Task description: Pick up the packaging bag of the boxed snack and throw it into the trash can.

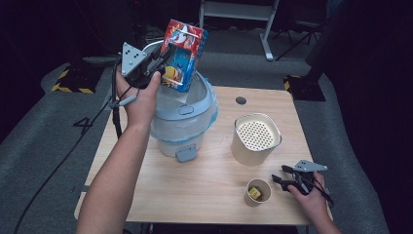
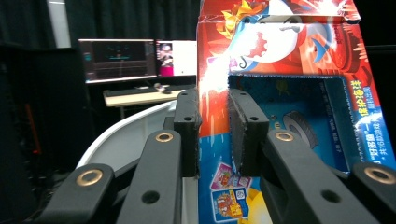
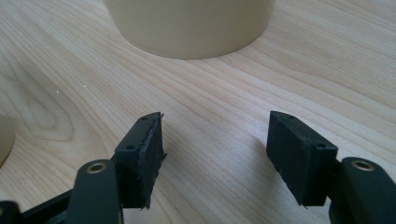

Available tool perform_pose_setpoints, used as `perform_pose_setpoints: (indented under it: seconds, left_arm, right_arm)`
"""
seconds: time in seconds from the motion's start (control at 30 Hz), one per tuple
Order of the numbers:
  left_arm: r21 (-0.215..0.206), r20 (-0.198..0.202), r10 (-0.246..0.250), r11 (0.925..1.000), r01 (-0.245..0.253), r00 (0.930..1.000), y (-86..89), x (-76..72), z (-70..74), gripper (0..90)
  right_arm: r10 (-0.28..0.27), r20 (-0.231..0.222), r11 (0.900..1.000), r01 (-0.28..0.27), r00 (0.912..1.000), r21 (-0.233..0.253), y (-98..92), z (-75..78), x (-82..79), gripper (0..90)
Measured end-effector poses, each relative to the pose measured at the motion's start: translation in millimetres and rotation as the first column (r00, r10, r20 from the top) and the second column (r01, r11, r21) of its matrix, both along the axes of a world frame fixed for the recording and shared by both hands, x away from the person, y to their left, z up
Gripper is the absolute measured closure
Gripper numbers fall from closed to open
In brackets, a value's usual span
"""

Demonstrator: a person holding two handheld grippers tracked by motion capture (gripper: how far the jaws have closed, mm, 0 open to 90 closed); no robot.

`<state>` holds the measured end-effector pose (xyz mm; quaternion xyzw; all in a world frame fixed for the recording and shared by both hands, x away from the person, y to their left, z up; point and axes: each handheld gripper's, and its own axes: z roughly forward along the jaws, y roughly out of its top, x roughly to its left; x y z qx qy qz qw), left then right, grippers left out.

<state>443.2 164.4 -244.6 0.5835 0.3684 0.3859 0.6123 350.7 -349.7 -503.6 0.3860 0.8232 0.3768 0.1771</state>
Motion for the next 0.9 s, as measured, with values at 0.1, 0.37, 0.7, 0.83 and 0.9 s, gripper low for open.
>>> perform_pose_setpoints:
  seconds: [0.1,0.37,0.7,0.83,0.9]
  left_arm:
    - [0.003,-0.010,-0.006,1.0000,0.006,0.9999,-1.7,2.7,-6.0,75.0]
    - [0.041,-0.015,-0.004,0.9991,0.004,0.9999,-4.6,2.3,-12.5,74.7]
    - [0.081,-0.105,-0.027,0.9961,0.036,0.9941,-0.6,4.5,-16.5,74.2]
    - [0.117,-0.131,-0.027,0.9922,0.043,0.9910,1.1,4.5,-18.9,74.9]
    - [0.118,-0.136,-0.021,0.9924,0.037,0.9905,3.3,4.6,-19.9,74.8]
  right_arm:
    - [0.000,0.001,1.000,0.000,1.0000,0.000,-0.1,0.0,0.1,36.7]
    - [0.000,0.000,1.000,0.000,1.0000,0.000,0.0,0.0,0.0,36.7]
    - [0.000,0.000,1.000,0.000,1.0000,0.000,0.0,0.0,0.0,36.7]
    - [0.000,0.000,1.000,0.000,1.0000,0.000,0.0,0.0,0.0,36.7]
    - [0.000,0.000,1.000,0.000,1.0000,0.000,0.0,0.0,0.0,36.7]
